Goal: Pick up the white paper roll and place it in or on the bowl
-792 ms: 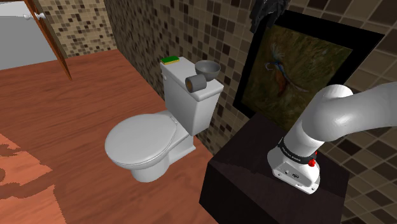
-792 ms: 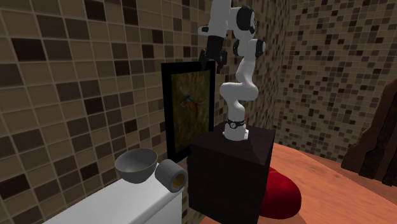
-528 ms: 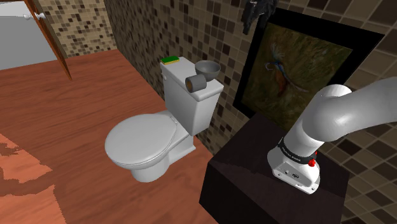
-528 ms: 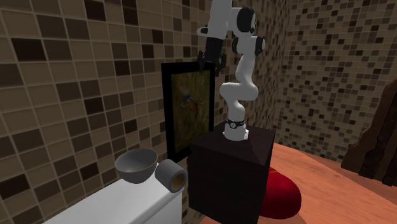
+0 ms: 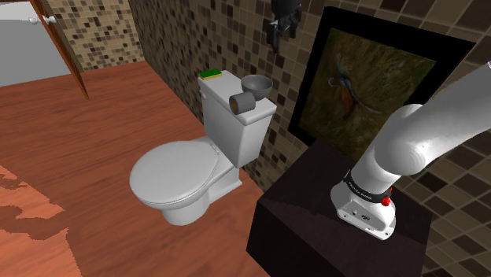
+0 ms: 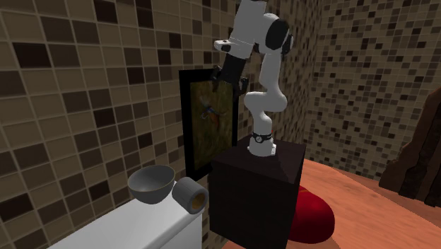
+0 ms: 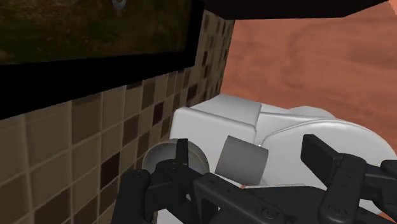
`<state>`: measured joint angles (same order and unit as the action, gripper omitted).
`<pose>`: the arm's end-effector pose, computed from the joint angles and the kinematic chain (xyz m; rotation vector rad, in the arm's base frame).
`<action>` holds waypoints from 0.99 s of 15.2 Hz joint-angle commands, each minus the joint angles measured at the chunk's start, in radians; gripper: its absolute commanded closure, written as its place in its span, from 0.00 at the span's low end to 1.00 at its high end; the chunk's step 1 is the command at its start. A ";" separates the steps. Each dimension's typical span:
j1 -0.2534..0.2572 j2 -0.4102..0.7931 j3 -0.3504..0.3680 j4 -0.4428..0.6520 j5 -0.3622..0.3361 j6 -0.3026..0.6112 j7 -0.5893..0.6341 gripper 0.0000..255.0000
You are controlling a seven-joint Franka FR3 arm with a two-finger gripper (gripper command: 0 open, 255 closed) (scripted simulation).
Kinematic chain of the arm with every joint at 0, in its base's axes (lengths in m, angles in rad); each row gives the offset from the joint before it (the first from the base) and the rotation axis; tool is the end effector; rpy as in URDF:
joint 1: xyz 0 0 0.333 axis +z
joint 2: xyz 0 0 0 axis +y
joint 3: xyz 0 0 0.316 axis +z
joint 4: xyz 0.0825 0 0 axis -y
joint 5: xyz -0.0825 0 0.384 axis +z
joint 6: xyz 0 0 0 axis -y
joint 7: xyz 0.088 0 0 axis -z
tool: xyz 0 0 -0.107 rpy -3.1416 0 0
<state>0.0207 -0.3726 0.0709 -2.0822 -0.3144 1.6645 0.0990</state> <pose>0.4379 0.0140 0.5802 2.8004 0.0338 -0.0205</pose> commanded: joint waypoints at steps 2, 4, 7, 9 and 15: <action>0.008 0.145 0.039 0.078 -0.074 0.000 -0.004 0.00; 0.016 0.234 0.061 0.126 -0.127 -0.006 -0.007 0.00; 0.031 0.367 0.088 0.200 -0.212 -0.022 -0.010 0.00; 0.046 0.455 0.101 0.251 -0.270 -0.036 -0.013 0.00; 0.104 0.716 0.113 0.404 -0.445 -0.087 -0.040 0.00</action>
<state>0.1125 0.2975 0.1823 -1.7067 -0.7276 1.5891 0.0638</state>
